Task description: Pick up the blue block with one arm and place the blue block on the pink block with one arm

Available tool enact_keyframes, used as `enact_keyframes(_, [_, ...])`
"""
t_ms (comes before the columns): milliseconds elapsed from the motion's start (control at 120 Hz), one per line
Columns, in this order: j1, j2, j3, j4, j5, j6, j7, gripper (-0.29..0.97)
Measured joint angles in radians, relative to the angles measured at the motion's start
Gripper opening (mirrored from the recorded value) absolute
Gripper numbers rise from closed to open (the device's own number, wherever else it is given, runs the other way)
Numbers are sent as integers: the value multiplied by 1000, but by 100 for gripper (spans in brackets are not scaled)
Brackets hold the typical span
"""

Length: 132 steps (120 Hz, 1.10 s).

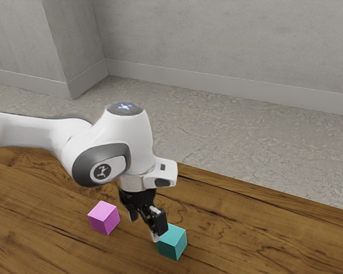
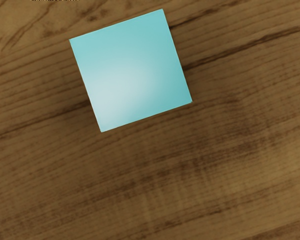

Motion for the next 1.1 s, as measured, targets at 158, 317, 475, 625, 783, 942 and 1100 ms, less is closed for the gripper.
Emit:
enact_keyframes(158, [1, 59, -5, -20, -21, 104, -70, 68])
enact_keyframes(317, [14, 139, -2, -7, -25, 178, -126, 68])
enact_keyframes(475, [40, 183, 1, 16, -25, 218, -170, 68])
enact_keyframes(625, [62, 241, 1, 43, -10, 241, -202, 68])
enact_keyframes(783, [48, 280, -3, 61, 42, 254, -229, 68])
enact_keyframes(942, [39, 314, -4, 69, 61, 272, -250, 68])
enact_keyframes(1100, [42, 347, -2, 93, 66, 287, -267, 68])
